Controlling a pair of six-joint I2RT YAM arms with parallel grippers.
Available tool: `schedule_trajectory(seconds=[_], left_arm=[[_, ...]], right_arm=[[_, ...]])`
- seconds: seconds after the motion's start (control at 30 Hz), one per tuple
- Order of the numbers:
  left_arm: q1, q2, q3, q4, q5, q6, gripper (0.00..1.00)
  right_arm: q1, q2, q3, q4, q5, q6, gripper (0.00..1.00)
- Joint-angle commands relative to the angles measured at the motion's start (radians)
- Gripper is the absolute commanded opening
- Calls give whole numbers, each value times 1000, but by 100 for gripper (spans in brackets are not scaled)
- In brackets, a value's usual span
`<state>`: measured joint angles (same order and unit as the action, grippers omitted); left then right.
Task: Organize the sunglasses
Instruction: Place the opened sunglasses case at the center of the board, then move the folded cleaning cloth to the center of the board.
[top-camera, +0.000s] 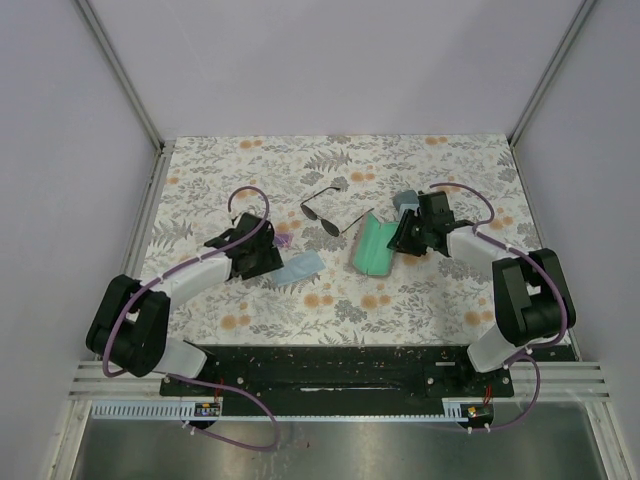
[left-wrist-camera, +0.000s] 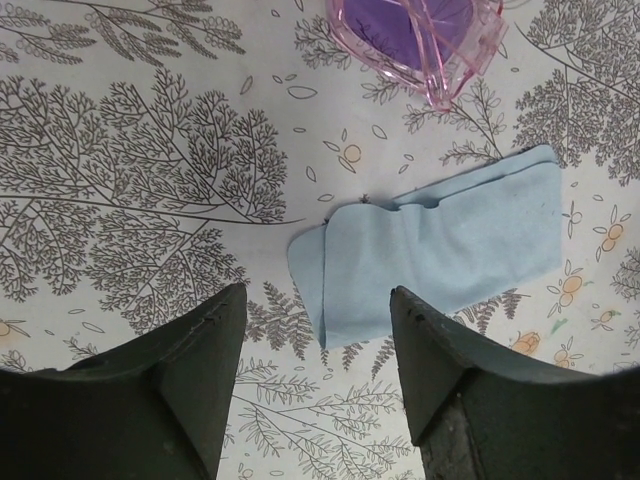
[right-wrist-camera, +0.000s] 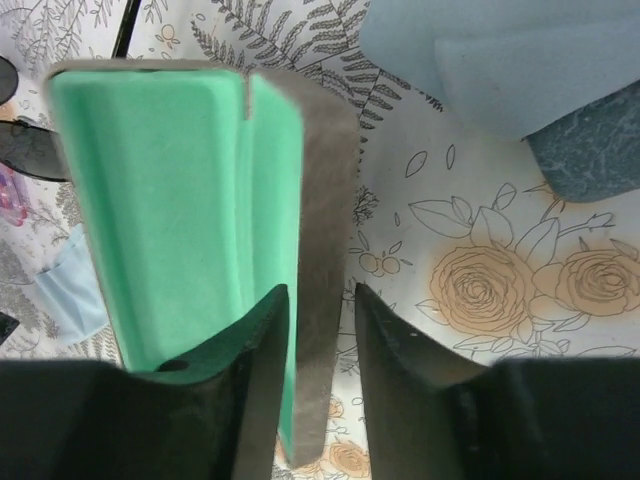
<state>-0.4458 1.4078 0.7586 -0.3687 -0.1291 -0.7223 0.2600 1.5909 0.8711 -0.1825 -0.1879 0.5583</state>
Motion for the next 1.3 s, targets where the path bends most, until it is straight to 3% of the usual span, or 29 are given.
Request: schedule_trajectory(seconds=[0.0,0.03,0.1,0.23,0.73,0.87,0.93,1.13,1.27], left_arm=[[-33,-39,-2,1,-32,-17,63],[-39,-44,-7,-1,-27,-19,62],[-53,-47,-13,-1,-12,-20,59],[-93,-43,-19,-18,-27,-29,51],[-123,86,-27,22,-41,-97,44],[-139,121,-33,34,-44,-117,20],[-140,126,-44,36,-46,-123,0],[-142,79,-74,24,-38,-117,0],[-140,-10,-74,-39,-73,-114,0]], right_arm=[[-7,-25,29,-2,8,-24,55],[-7,-34,28,-2,8,-31,62],[-5,-57,31,-20,21,-34,66],[-7,-109,35,-57,41,-52,67],[-7,-318,6,-123,51,-58,67],[-7,-350,5,-127,21,-52,67],[-5,-358,5,-127,-1,-49,67],[8,-347,6,-115,-88,-44,66],[117,-304,29,-114,-82,-43,65]])
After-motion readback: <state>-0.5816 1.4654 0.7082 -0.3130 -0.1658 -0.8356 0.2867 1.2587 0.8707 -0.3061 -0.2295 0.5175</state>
